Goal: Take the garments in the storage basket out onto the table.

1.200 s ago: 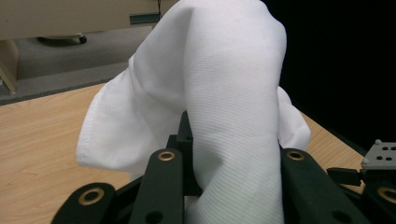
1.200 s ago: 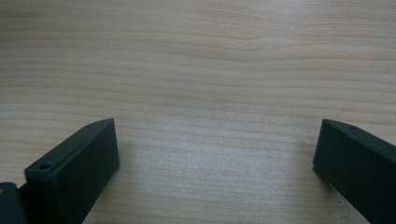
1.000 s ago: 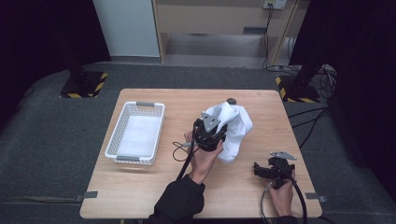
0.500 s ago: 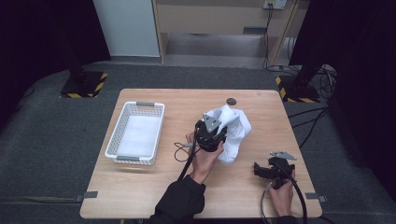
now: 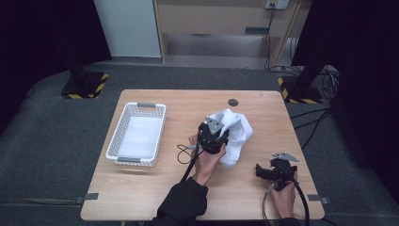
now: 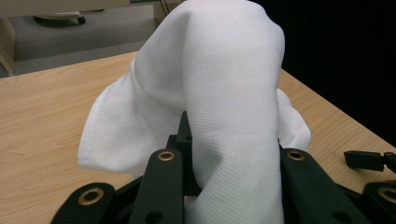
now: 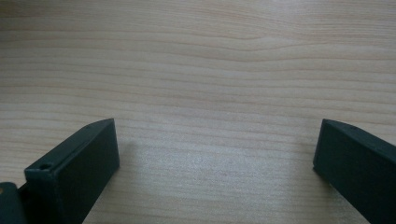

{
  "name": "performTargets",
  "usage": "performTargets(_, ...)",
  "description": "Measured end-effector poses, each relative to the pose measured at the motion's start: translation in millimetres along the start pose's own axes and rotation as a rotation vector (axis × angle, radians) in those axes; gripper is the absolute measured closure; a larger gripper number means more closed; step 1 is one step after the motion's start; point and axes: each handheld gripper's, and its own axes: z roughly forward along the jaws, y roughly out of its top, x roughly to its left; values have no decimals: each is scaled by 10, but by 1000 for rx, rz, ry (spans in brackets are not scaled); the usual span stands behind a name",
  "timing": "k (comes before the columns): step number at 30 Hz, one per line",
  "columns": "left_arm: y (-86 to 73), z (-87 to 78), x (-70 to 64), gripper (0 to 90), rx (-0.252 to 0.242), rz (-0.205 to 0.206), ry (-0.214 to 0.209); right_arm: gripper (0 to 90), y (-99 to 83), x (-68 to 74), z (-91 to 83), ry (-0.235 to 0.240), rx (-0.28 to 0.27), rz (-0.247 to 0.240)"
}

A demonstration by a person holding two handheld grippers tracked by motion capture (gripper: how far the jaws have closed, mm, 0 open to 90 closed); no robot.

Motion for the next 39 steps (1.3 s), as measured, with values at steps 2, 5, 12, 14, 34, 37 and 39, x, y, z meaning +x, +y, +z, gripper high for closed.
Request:
performTargets(2,-9,13,2,710,4,-1,1,3,0,0,0,0,0,0)
performTargets(5,-25,34,0,709,7,-3,3,3,0,0,0,0,0,0)
performTargets(12,-75,87,-3,705,25,-1,2,3,0,0,0,0,0,0)
performTargets(14,-84,100,-9,705,29,-2,1,2,0,0,0,0,0,0)
performTargets(34,-231,264,-24,706,70,-1,-1,2,0,-2,0,0,0,-2)
performTargets(37,-260,289,-27,706,76,0,1,3,0,-1,0,0,0,-1)
performTargets(39,-284,307,-28,705,82,-1,2,2,1,-1,0,0,0,-1)
